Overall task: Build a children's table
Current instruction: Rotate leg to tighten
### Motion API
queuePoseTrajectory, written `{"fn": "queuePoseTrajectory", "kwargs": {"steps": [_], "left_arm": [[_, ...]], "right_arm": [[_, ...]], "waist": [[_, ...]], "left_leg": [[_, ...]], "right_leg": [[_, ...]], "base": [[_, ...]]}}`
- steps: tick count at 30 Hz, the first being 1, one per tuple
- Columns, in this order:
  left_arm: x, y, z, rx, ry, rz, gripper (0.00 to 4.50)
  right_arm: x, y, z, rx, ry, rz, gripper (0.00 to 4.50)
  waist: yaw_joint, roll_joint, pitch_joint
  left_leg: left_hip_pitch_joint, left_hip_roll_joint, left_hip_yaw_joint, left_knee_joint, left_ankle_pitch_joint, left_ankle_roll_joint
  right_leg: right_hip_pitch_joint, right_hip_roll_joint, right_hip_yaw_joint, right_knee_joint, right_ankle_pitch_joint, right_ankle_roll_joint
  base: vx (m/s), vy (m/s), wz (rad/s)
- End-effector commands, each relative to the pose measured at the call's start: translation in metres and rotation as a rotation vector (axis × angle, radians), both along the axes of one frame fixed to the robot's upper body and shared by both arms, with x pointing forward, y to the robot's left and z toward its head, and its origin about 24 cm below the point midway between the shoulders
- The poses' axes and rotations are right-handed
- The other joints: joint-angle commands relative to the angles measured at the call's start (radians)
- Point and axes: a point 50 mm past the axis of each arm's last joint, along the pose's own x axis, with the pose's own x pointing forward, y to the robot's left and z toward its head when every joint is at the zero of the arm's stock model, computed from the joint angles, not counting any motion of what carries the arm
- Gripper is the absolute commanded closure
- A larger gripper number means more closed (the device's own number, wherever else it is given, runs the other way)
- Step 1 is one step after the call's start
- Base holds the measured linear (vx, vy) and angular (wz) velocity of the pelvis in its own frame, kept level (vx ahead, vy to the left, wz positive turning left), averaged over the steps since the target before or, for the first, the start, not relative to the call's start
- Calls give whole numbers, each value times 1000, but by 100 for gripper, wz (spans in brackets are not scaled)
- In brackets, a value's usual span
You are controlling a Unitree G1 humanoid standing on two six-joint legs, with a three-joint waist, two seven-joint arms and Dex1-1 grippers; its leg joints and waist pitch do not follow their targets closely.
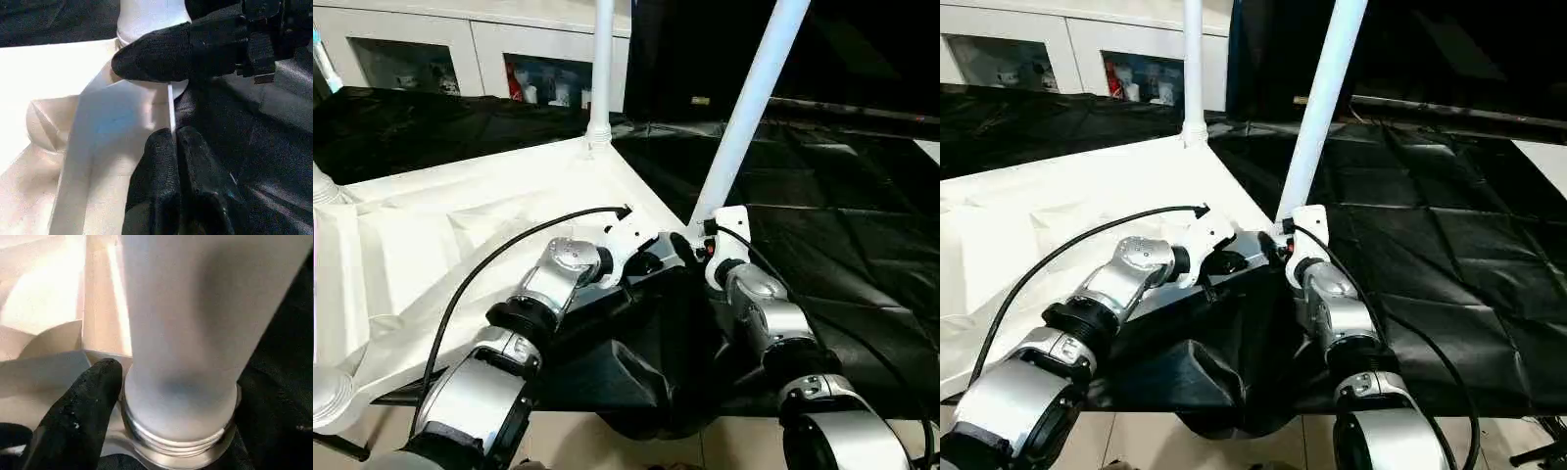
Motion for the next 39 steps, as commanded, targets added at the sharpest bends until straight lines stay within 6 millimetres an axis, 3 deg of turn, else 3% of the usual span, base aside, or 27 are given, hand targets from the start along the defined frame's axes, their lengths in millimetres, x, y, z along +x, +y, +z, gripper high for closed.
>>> {"fn": "queuePoseTrajectory", "kwargs": {"steps": [1, 6, 7, 9, 10, 15, 17, 24, 29, 31, 33, 39], "left_arm": [[-8, -11, 0, -42, 3, -109, 450], [-10, 11, 2, -50, 21, -196, 450], [-12, 17, 2, -49, 29, -221, 450], [-12, 20, 2, -47, 35, -232, 450], [-14, 26, 2, -43, 43, -253, 450], [-19, 42, 2, -46, 82, -310, 450], [-20, 45, 3, -48, 86, -319, 450], [-21, 49, 3, -55, 92, -323, 450], [-22, 49, 3, -57, 95, -326, 450], [-23, 49, 3, -57, 96, -327, 450], [-23, 49, 2, -57, 98, -329, 450], [-22, 46, 0, -49, 92, -296, 450]], "right_arm": [[-7, 24, -2, -1, 19, 245, 56], [-12, 1, 7, -38, -17, 421, 56], [-13, -5, 8, -63, -26, 465, 56], [-14, -9, 9, -77, -30, 488, 56], [-15, -15, 11, -89, -34, 526, 56], [-17, -28, 20, -88, -30, 635, 56], [-19, -28, 20, -78, -22, 671, 56], [-20, -25, 20, -34, -19, 697, 83], [-21, -23, 20, -9, -19, 701, 138], [-22, -23, 19, -3, -17, 701, 138], [-23, -24, 18, 9, -7, 689, 163], [-28, -21, 6, -4, 30, 650, 177]], "waist": [[-5, -1, -44], [4, -2, -46], [4, 2, -47], [4, 1, -52], [8, 8, -54], [4, 12, -55], [5, 12, -55], [10, 8, -50], [11, 10, -53], [12, 10, -53], [13, 10, -52], [14, 8, -52]], "left_leg": [[7, 26, -21, -71, -366, 23], [5, 27, -17, -68, -315, 46], [2, 28, -15, -67, -304, 55], [-3, 30, -13, -65, -250, 62], [1, 32, -13, -65, -237, 61], [2, 34, -10, -62, -205, 77], [2, 36, -8, -62, -200, 80], [4, 36, -7, -63, -242, 52], [4, 36, -7, -62, -215, 56], [4, 35, -6, -61, -209, 60], [3, 35, -6, -61, -211, 61], [4, 34, -7, -62, -220, 53]], "right_leg": [[24, -61, 35, -93, -490, -108], [31, -64, 38, -87, -436, -130], [32, -63, 41, -83, -407, -141], [40, -63, 41, -68, -320, -171], [39, -63, 41, -66, -292, -182], [44, -57, 41, -47, -145, -253], [46, -57, 41, -45, -129, -263], [43, -60, 41, -56, -252, -227], [44, -59, 42, -50, -204, -236], [44, -58, 42, -49, -189, -240], [45, -58, 41, -49, -192, -241], [43, -60, 42, -52, -230, -225]], "base": [[0, 0, 0], [0, 0, 0], [0, 0, 0], [0, 0, 0], [0, 0, 0], [0, 0, 0], [0, 0, 0], [0, 0, 0], [0, 0, 0], [0, 0, 0], [0, 0, 0], [0, 0, 0]]}}
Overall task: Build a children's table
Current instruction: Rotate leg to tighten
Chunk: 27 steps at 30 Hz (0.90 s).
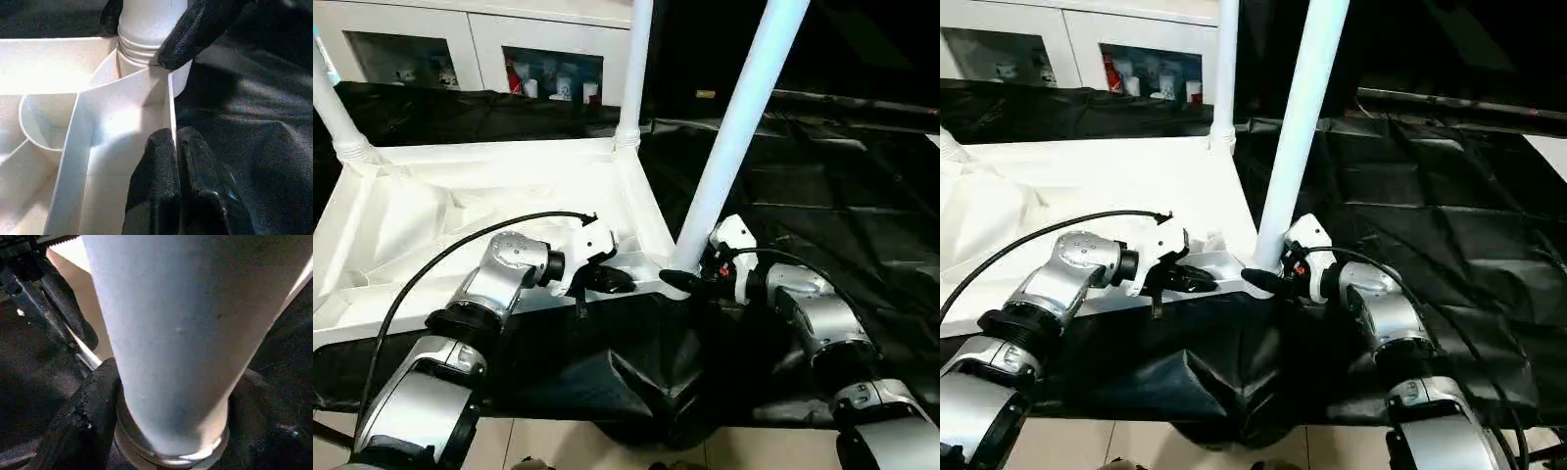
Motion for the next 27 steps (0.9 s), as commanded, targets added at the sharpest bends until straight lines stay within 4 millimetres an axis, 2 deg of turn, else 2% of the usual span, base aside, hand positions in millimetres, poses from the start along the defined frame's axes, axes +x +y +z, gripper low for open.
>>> {"fn": "queuePoseTrajectory", "kwargs": {"steps": [1, 2, 4, 5, 6, 8, 9, 10, 11, 12, 13, 14, 16, 17, 20, 21, 23, 24, 25, 27], "left_arm": [[-6, -12, -11, -15, 33, -4, 450], [-3, -15, -12, -10, 25, 32, 450], [3, -29, -14, -4, -1, 113, 450], [4, -32, -14, -2, -5, 130, 450], [6, -41, -15, 1, -20, 169, 450], [8, -59, -15, -6, -26, 209, 450], [8, -63, -14, -8, -27, 214, 450], [7, -74, -14, -13, -23, 226, 450], [6, -83, -14, -16, -22, 231, 450], [6, -88, -14, -18, -21, 233, 450], [4, -96, -14, -21, -20, 230, 450], [3, -96, -14, -20, -23, 223, 450], [4, -97, -14, -16, -30, 221, 450], [4, -96, -15, -12, -34, 222, 450], [5, -84, -15, -9, -49, 200, 450], [5, -78, -15, -11, -49, 187, 450], [5, -69, -15, -12, -55, 155, 450], [4, -66, -15, -16, -55, 139, 450], [4, -66, -15, -16, -55, 139, 450], [2, -52, -14, -29, -48, 98, 450]], "right_arm": [[-6, 6, -10, -6, 42, -4, 178], [-5, 9, -13, -5, 46, -48, 178], [-1, 17, -25, -24, 91, -220, 178], [-1, 19, -27, -26, 106, -260, 178], [4, 22, -31, -28, 130, -371, 178], [10, 28, -35, -33, 152, -552, 178], [10, 29, -35, -34, 154, -576, 178], [12, 37, -35, -23, 151, -615, 178], [13, 45, -34, -20, 142, -626, 178], [14, 49, -33, -17, 135, -631, 178], [16, 57, -29, -51, 77, -619, 178], [16, 59, -28, -60, 61, -607, 178], [16, 60, -27, -62, 50, -603, 178], [17, 61, -26, -49, 47, -604, 123], [17, 56, -22, 0, 23, -548, 103], [17, 53, -20, 6, 8, -515, 92], [18, 44, -17, -6, -26, -477, 72], [18, 39, -16, -10, -37, -460, 66], [18, 39, -16, -10, -37, -460, 66], [19, 22, -11, -27, -67, -407, 66]], "waist": [[2, 1, -53], [1, -3, -52], [-4, 1, -46], [-7, 1, -45], [-11, 0, -47], [-16, 13, -46], [-18, 6, -46], [-18, 5, -47], [-18, 11, -46], [-17, 20, -46], [-18, 11, -48], [-16, 17, -47], [-17, 13, -47], [-15, 13, -48], [-14, 14, -49], [-16, 12, -50], [-13, 11, -51], [-14, 4, -50], [-14, 4, -50], [-7, 3, -52]], "left_leg": [[5, 31, -10, -58, -229, 52], [7, 31, -10, -59, -243, 49], [10, 30, -13, -63, -273, 33], [14, 29, -17, -65, -304, 9], [14, 28, -20, -66, -320, -1], [22, 27, -21, -65, -349, -19], [18, 24, -24, -66, -363, -17], [16, 23, -23, -66, -362, -14], [22, 23, -21, -64, -378, -13], [27, 21, -21, -62, -389, -13], [22, 19, -21, -62, -393, -5], [23, 19, -21, -62, -394, -2], [19, 17, -21, -62, -396, 8], [17, 18, -21, -63, -387, 15], [13, 19, -22, -64, -380, 22], [7, 20, -23, -66, -370, 24], [8, 21, -22, -65, -361, 34], [6, 22, -20, -64, -351, 39], [6, 22, -20, -64, -351, 39], [5, 23, -16, -61, -309, 55]], "right_leg": [[46, -62, 43, -58, -248, -215], [44, -63, 43, -62, -279, -207], [37, -63, 44, -70, -342, -190], [34, -64, 42, -76, -405, -171], [35, -65, 41, -79, -444, -154], [23, -65, 43, -84, -472, -144], [28, -64, 38, -90, -499, -130], [30, -64, 37, -92, -504, -123], [21, -63, 39, -97, -511, -114], [18, -63, 39, -98, -513, -113], [21, -60, 35, -101, -522, -105], [19, -60, 36, -102, -518, -103], [22, -59, 35, -103, -518, -98], [23, -59, 35, -102, -511, -96], [25, -60, 35, -101, -499, -99], [30, -60, 35, -97, -484, -101], [30, -61, 36, -95, -465, -110], [31, -62, 37, -93, -450, -119], [31, -62, 37, -93, -450, -119], [35, -65, 40, -86, -405, -143]], "base": [[0, 0, 0], [0, 0, 0], [0, 0, 0], [0, 0, 0], [0, 0, 0], [0, 0, 0], [0, 0, 0], [0, 0, 0], [0, 0, 0], [0, 0, 0], [0, 0, 0], [0, 0, 0], [0, 0, 0], [0, 0, 0], [0, 0, 0], [0, 0, 0], [0, 0, 0], [0, 0, 0], [0, 0, 0], [0, 0, 0]]}}
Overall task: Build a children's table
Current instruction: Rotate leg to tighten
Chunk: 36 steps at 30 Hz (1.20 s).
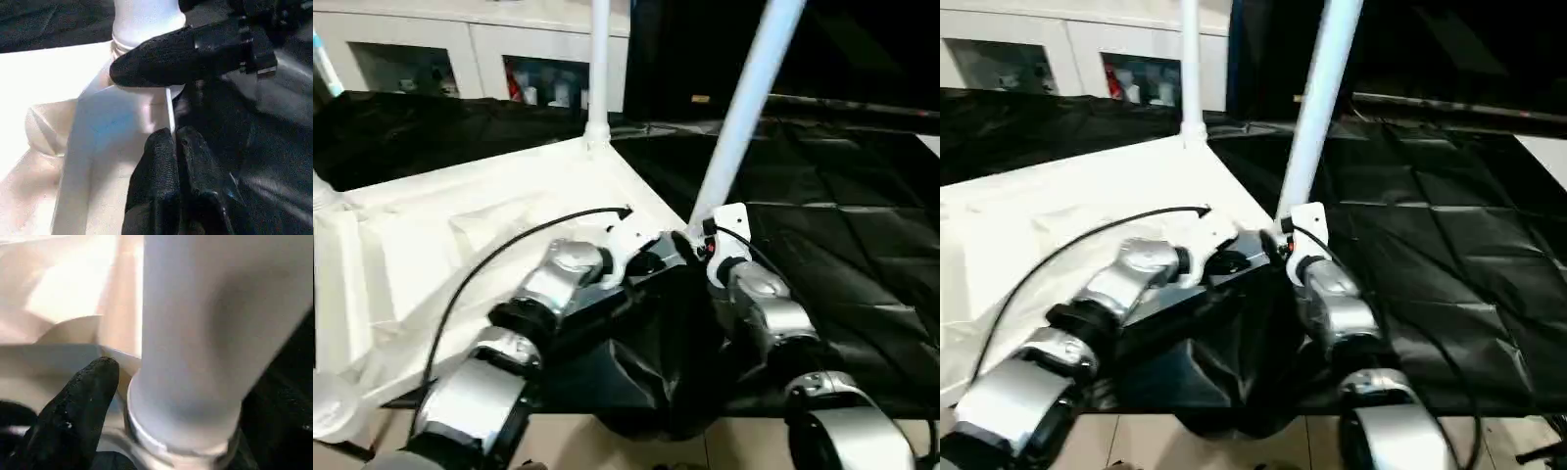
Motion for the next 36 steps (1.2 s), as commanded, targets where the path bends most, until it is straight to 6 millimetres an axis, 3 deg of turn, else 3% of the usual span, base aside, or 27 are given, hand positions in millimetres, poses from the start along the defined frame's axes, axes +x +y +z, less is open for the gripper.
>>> {"fn": "queuePoseTrajectory", "kwargs": {"steps": [1, 3, 8, 15, 22, 27, 32, 35, 36], "left_arm": [[-11, -3, -5, -42, 32, -114, 450], [-11, 1, -4, -46, 38, -126, 450], [-18, 25, -5, -31, 87, -214, 450], [-20, 40, -4, -22, 105, -228, 450], [-22, 42, -4, -38, 111, -234, 450], [-22, 41, -5, -45, 114, -235, 450], [-20, 39, -6, -38, 107, -205, 450], [-15, 33, -7, -21, 89, -132, 450], [-11, 27, -8, -15, 71, -82, 450]], "right_arm": [[-3, 1, 2, -13, -2, 120, 66], [-4, -3, 3, -20, -5, 158, 66], [-17, -17, 10, -49, 27, 448, 66], [-20, -23, 13, -33, 52, 526, 66], [-24, -19, 13, 13, 65, 574, 122], [-26, -18, 12, 25, 67, 579, 165], [-26, -18, 8, 34, 74, 535, 177], [-23, -16, 1, 33, 77, 411, 178], [-19, -16, -4, 26, 82, 290, 178]], "waist": [[1, -9, -49], [3, -6, -52], [4, -6, -51], [8, -6, -49], [10, -9, -50], [10, -11, -49], [9, -11, -50], [5, -16, -46], [5, -15, -46]], "left_leg": [[0, 25, -13, -61, -295, 59], [-1, 28, -11, -61, -247, 67], [-2, 32, -9, -58, -224, 96], [3, 35, -6, -59, -234, 70], [2, 34, -5, -57, -213, 71], [2, 34, -6, -58, -224, 66], [2, 33, -7, -57, -216, 66], [5, 30, -9, -59, -233, 56], [5, 30, -10, -60, -242, 53]], "right_leg": [[36, -63, 41, -81, -389, -153], [38, -62, 42, -70, -310, -179], [45, -61, 42, -59, -230, -219], [42, -61, 42, -58, -259, -223], [44, -60, 43, -56, -247, -221], [43, -61, 42, -59, -275, -211], [43, -61, 43, -57, -268, -211], [39, -63, 43, -65, -325, -191], [38, -64, 43, -67, -346, -187]], "base": [[0, 0, 0], [0, 0, 0], [0, 0, 0], [0, 0, 0], [0, 0, 0], [0, 0, 0], [0, 0, 0], [0, 0, 0], [0, 0, 0]]}}
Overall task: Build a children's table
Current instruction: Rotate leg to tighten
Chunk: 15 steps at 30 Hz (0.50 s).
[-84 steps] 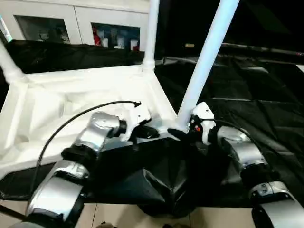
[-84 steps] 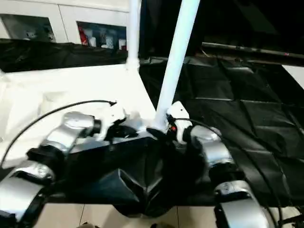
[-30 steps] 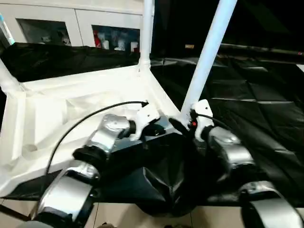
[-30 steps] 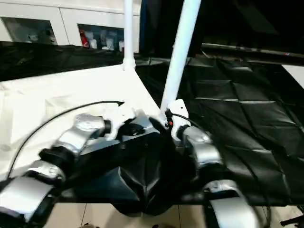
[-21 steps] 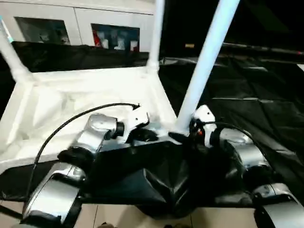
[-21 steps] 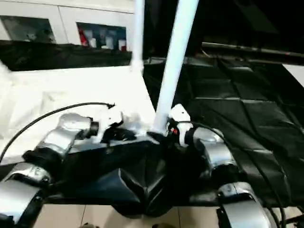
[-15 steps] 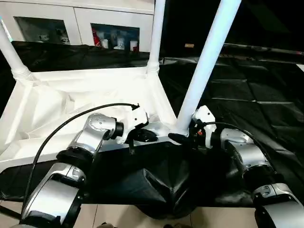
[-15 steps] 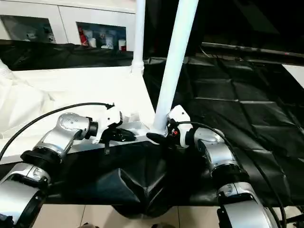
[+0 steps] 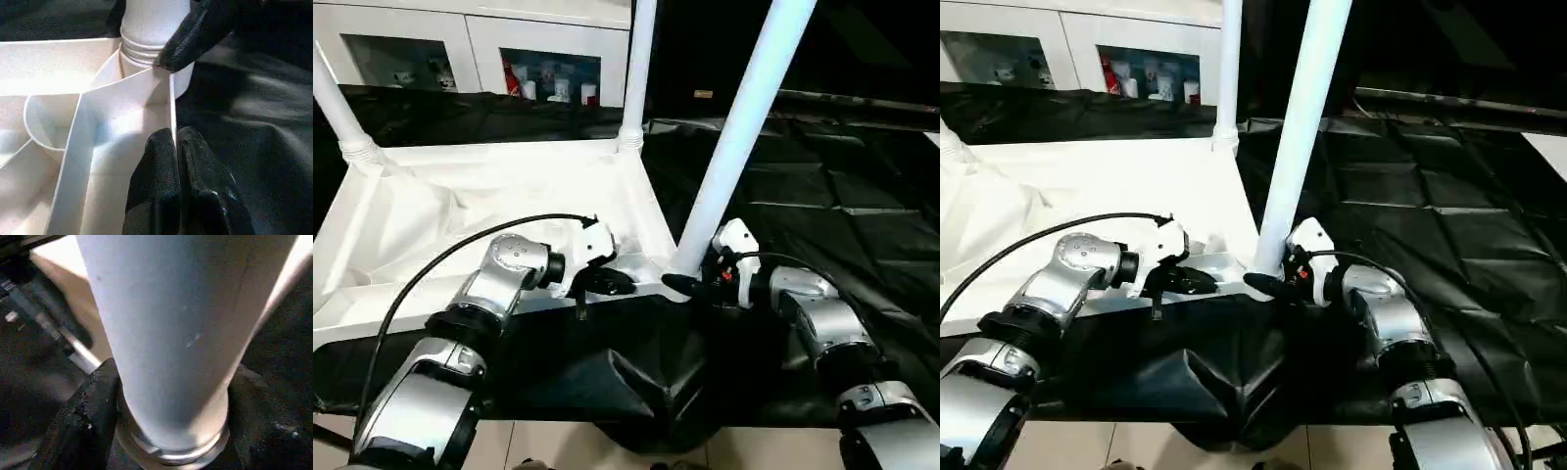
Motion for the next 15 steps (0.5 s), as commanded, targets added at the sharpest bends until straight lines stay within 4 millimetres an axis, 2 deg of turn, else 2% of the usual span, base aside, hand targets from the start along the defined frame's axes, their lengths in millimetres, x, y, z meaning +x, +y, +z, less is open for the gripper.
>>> {"fn": "queuePoseTrajectory", "kwargs": {"steps": [1, 2, 3, 4, 6, 7, 8, 10, 14, 15], "left_arm": [[0, -15, -15, -4, 23, 105, 450], [0, -15, -15, -4, 23, 105, 450], [3, -25, -15, -6, 14, 152, 450], [5, -42, -16, -11, 7, 200, 450], [5, -52, -16, -12, 3, 215, 450], [4, -62, -17, -13, 2, 216, 450], [2, -72, -17, -16, 3, 206, 450], [-1, -84, -17, -16, -2, 179, 450], [-3, -89, -17, -13, -8, 160, 450], [-3, -90, -16, -18, -8, 152, 450]], "right_arm": [[4, 1, -12, -33, 34, -177, 178], [4, 1, -12, -33, 34, -177, 178], [7, 2, -18, -34, 54, -306, 178], [10, 6, -24, -27, 96, -453, 179], [10, 11, -27, -29, 115, -504, 180], [11, 19, -28, -26, 126, -525, 180], [12, 27, -27, -24, 132, -536, 180], [14, 40, -25, -31, 122, -542, 180], [15, 47, -23, -39, 105, -543, 180], [16, 52, -19, -23, 76, -494, 145]], "waist": [[-3, -4, -47], [-5, -5, -47], [-4, -1, -48], [-11, 1, -45], [-9, -2, -47], [-8, 10, -48], [-9, 3, -48], [-8, 1, -48], [-7, 2, -49], [-7, 2, -50]], "left_leg": [[8, 30, -14, -63, -264, 31], [9, 29, -14, -63, -275, 26], [8, 30, -17, -64, -282, 18], [13, 28, -14, -65, -303, 8], [13, 26, -17, -65, -310, 3], [14, 26, -17, -64, -314, 3], [17, 25, -14, -62, -326, 8], [14, 22, -14, -62, -327, 16], [9, 22, -16, -64, -321, 29], [8, 23, -17, -64, -325, 28]], "right_leg": [[33, -64, 42, -73, -381, -174], [33, -64, 42, -75, -394, -169], [34, -65, 42, -75, -401, -164], [26, -60, 43, -79, -409, -162], [30, -63, 41, -82, -433, -152], [29, -63, 42, -83, -431, -151], [25, -60, 42, -86, -421, -152], [27, -60, 41, -87, -426, -145], [29, -60, 39, -89, -440, -123], [29, -61, 38, -89, -440, -122]], "base": [[0, 0, 0], [0, 0, 0], [0, 0, 0], [0, 0, 0], [0, 0, 0], [0, 0, 0], [0, 0, 0], [0, 0, 0], [0, 0, 0], [0, 0, 0]]}}
